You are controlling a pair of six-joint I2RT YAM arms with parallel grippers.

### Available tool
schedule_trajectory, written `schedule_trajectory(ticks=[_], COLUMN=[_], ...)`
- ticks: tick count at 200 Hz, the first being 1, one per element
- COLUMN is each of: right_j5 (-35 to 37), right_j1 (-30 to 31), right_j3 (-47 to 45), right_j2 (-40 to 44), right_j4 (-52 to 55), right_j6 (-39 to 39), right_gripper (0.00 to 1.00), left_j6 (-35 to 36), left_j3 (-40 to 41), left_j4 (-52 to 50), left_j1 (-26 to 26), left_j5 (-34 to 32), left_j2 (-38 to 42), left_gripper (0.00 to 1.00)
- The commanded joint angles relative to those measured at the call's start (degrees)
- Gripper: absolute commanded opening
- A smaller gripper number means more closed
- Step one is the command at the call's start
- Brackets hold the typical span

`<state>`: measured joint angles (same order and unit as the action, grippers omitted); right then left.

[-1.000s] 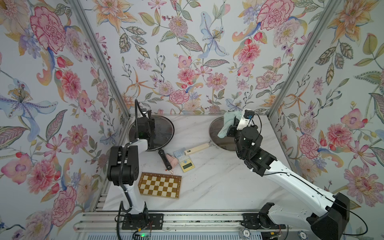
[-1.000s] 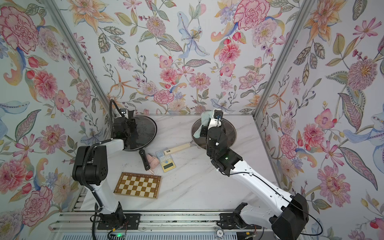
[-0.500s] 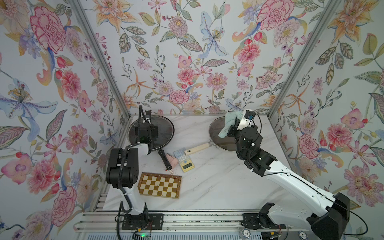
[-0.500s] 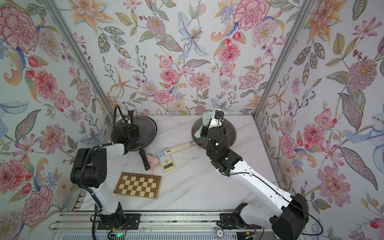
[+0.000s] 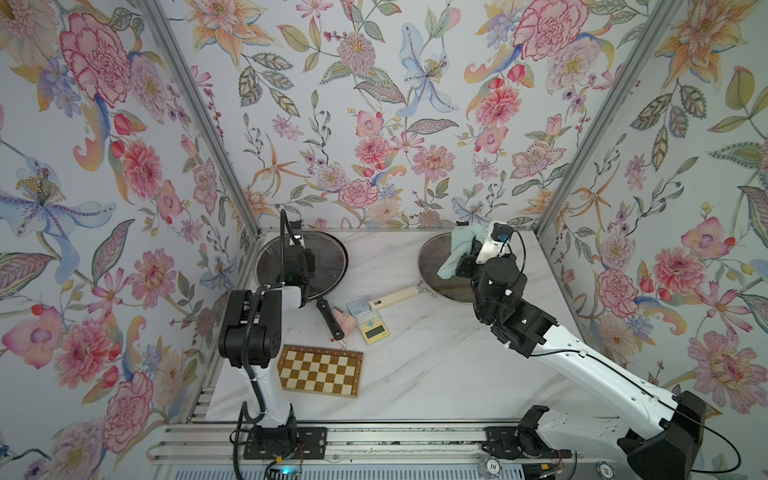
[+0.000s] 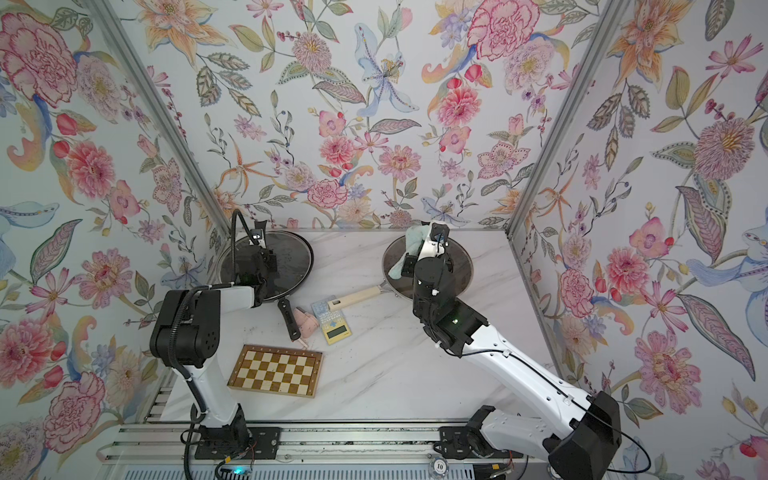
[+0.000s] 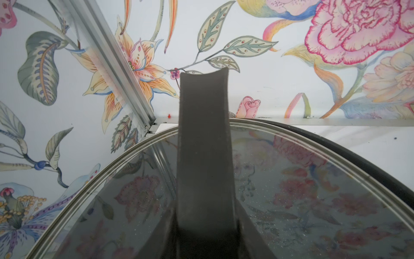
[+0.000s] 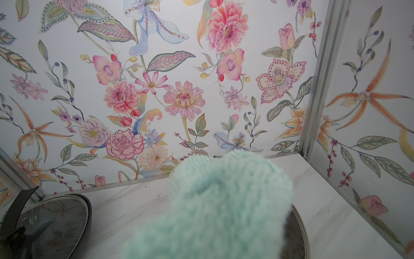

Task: Wipe the pot lid with a cloth
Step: Pick up the pot lid from the cooking pot.

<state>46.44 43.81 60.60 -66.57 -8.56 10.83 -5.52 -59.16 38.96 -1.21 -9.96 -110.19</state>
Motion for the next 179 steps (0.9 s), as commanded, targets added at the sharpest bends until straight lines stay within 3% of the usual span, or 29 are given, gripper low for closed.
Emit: schedule_trajectory(ticks=[1,21,29,85,104,119,147,179], right_j5=[1.7,1.4,1.0,-4.6,-9.3,-14.7,-28.9,-49.5], right_j1=[0.2,0.2,0.1,-2.4,-4.7,-6.4,-10.7,-11.0], right_j3=[-0.7,-1.0,-1.1,-4.2,-4.6,-4.7,-2.2,7.0], right_j2=[1.1,0.9,0.8,0.7,0.6,0.0,-3.8,-12.9], right_j4=[0.5,-0.3,-0.7,-4.5,-4.8,-5.8,-8.0,-7.9], right_j6=[0.1,-0.4,-0.5,2.1,4.4,5.9,7.3,6.2], right_gripper=[0.06,0.06,0.06,0.06,0.06,0.05,0.05,0.05], left_j6=[-0.9,-1.2,-1.5,-4.3,-8.2,-13.9,-31.0,-55.7], left_j3=[1.6,1.7,1.8,-1.6,-3.4,-4.8,-7.5,-5.9], left_j4=[-0.3,-0.5,-0.5,-8.5,-13.2,-15.7,-16.2,0.0], left_j1=[0.9,0.8,0.9,-1.1,-1.8,-1.9,-2.3,-2.8], left_j5=[-2.9,-1.4,-1.0,4.3,9.3,15.7,29.2,41.6], left_j2=[1.4,4.8,6.3,18.4,23.2,26.1,28.4,27.2], left_gripper=[0.25,0.13,0.00,0.00,0.00,0.00,0.00,0.00])
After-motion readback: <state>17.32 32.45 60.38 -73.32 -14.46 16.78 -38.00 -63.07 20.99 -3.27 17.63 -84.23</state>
